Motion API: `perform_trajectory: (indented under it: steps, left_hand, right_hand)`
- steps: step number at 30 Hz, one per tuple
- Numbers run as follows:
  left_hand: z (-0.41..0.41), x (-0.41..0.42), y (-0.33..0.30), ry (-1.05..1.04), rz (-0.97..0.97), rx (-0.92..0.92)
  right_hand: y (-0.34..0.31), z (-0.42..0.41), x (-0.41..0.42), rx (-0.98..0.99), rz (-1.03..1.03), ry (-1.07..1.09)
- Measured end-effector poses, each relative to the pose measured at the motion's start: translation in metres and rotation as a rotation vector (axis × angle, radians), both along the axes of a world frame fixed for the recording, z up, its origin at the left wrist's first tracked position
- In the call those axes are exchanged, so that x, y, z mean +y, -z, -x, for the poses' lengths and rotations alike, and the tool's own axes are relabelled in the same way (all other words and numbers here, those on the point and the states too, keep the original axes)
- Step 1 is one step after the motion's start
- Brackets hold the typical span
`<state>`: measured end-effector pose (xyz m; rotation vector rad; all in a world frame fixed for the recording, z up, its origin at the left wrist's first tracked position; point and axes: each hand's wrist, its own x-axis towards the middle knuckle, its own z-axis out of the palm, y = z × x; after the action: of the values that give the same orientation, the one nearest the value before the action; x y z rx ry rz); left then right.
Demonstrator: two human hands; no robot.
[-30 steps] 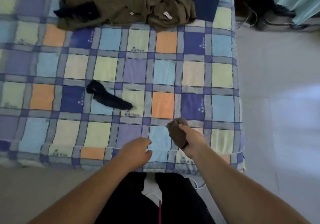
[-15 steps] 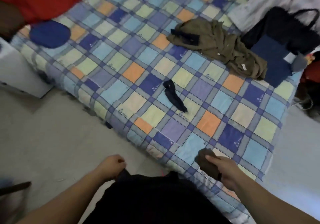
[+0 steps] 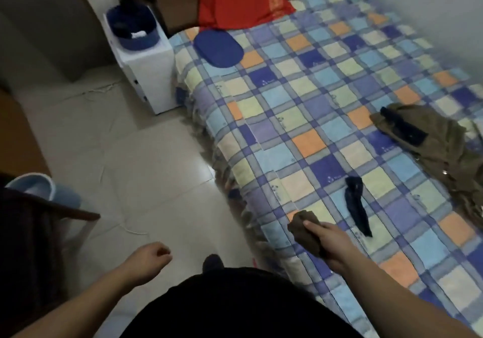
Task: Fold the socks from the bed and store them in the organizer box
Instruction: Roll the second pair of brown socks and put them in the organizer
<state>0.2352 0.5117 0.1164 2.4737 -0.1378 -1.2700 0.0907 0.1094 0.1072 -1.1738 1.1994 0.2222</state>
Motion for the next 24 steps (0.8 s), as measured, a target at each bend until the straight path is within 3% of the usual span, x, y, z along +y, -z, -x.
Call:
perform_trajectory:
  steps: [4, 9, 14, 24]
  left_hand:
    - [-0.014, 0.067, 0.000, -0.184, -0.075, 0.037]
    - [-0.028, 0.090, 0.016, -0.377, -0.044, 0.163]
    - [-0.072, 0.056, 0.034, -0.548, 0.008, 0.210]
    - [-0.244, -0.025, -0.003, -0.647, 0.091, 0.037]
  right_hand:
    - [-0.001, -0.075, 0.033, 0.026, 0.034, -0.169]
    - [0.007, -0.147, 0.049, 0.047, 0.035, -0.331]
    - [0.024, -0.199, 0.035, 0.115, 0.064, -0.412]
    - [0.039, -0.339, -0.037, 0.210, 0.111, -0.650]
